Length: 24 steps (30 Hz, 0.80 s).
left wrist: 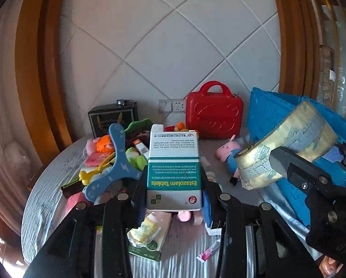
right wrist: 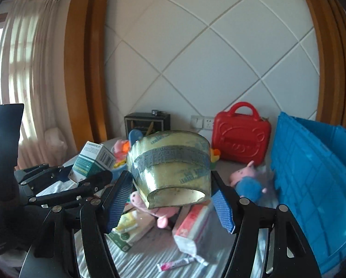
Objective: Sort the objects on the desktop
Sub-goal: 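Carry the Estazolam box and tape roll with both tools over the crate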
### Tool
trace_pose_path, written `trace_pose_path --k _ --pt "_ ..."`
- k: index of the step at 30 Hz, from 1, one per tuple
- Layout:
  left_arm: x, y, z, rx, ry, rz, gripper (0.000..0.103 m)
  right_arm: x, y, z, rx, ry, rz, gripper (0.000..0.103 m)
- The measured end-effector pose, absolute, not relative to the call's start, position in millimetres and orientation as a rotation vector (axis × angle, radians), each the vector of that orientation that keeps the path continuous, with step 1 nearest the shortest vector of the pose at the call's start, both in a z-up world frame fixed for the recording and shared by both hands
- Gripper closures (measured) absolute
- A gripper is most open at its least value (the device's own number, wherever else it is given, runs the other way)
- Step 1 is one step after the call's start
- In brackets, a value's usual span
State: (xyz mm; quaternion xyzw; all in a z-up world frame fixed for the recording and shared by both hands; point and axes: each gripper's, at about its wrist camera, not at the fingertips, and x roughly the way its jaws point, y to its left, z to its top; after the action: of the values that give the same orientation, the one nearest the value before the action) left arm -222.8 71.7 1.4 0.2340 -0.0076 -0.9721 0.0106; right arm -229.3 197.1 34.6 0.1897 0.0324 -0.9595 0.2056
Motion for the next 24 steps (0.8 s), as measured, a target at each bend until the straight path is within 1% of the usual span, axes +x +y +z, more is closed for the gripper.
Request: trace_pose_path --k 7,11,13,17,21,24 --pt "-240.3 204.6 46.0 0.59 -0.111 -3.228 0.066 -226.0 319.7 92.2 0.368 0.024 -2.918 0.036" --pt "-244.8 289.8 67.5 0.523 -0.104 -3.306 0.066 -224.3 404.5 115.5 0.298 0.034 -3.035 0.036" --pt "-248.5 334.4 73.4 0.544 -0.098 -3.331 0.066 -228.0 449.5 122.3 0.292 0.052 -3.091 0.036" --pt "-252.4 413.3 73.6 0.652 -0.081 -3.36 0.066 -239.1 533.6 116.8 0.384 0.074 -3.175 0.036" --pt "-262.3 475.5 61.0 0.798 -0.14 -3.349 0.066 -252.9 595.5 95.3 0.537 0.066 -3.186 0.036" --pt "-268.5 507.0 50.0 0.866 -0.193 -3.321 0.066 -261.5 629.4 78.7 0.596 0.059 -3.185 0.038"
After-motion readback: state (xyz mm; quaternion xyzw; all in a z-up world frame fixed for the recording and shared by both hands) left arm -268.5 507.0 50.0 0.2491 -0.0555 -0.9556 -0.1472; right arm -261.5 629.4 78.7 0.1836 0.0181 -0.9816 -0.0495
